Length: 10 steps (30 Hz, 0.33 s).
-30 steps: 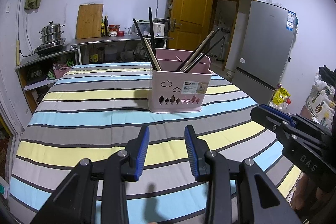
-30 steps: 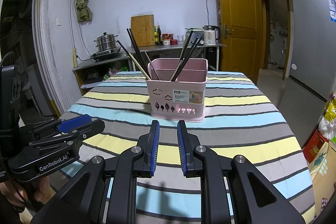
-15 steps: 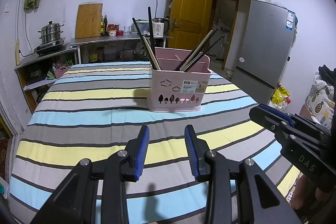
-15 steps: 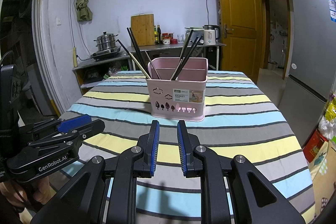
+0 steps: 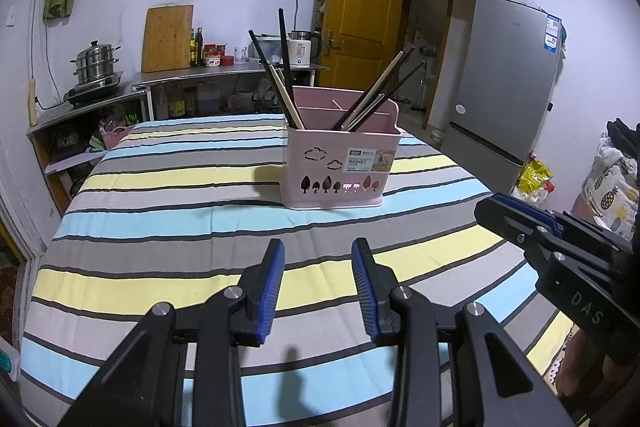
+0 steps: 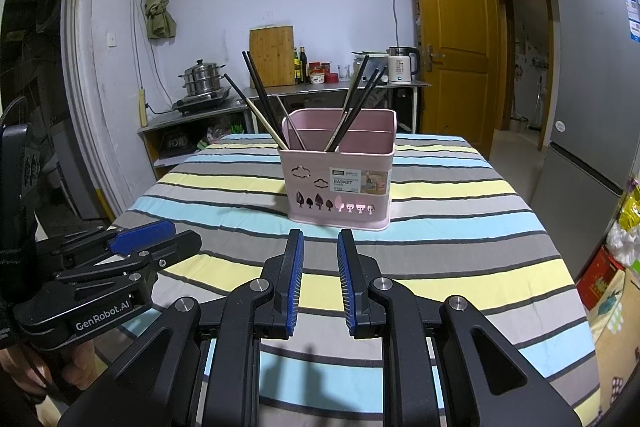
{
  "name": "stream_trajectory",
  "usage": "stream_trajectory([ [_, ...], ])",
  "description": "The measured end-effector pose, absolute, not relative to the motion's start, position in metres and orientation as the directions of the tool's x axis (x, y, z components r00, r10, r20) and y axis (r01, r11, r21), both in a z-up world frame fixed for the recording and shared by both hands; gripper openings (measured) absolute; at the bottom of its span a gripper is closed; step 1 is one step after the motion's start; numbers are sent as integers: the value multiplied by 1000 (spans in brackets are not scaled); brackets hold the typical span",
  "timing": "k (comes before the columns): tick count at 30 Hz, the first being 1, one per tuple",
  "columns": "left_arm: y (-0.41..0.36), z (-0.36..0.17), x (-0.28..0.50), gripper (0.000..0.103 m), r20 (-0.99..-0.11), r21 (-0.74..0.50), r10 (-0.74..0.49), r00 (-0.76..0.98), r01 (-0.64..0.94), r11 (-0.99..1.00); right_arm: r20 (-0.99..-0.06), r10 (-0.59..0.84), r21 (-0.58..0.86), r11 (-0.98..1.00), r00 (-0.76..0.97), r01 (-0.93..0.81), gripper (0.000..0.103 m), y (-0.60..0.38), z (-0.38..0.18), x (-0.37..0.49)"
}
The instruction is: Organize utensils
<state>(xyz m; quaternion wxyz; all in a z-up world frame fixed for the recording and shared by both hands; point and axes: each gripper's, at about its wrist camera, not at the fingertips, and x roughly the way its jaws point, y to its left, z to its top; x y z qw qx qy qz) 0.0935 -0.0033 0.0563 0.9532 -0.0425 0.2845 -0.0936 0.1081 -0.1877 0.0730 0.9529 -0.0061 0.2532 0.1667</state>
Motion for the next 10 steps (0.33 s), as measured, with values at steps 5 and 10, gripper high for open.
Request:
stream_trajectory([
  [5, -3, 56, 93, 37, -533, -135, -207, 821, 158, 978, -484, 314, 73, 944, 817, -320, 18, -188, 72, 108],
  [10, -3, 57, 93, 36, -530, -141, -210, 821, 159, 977, -484, 314, 72, 944, 817, -321, 18, -188, 73, 108],
])
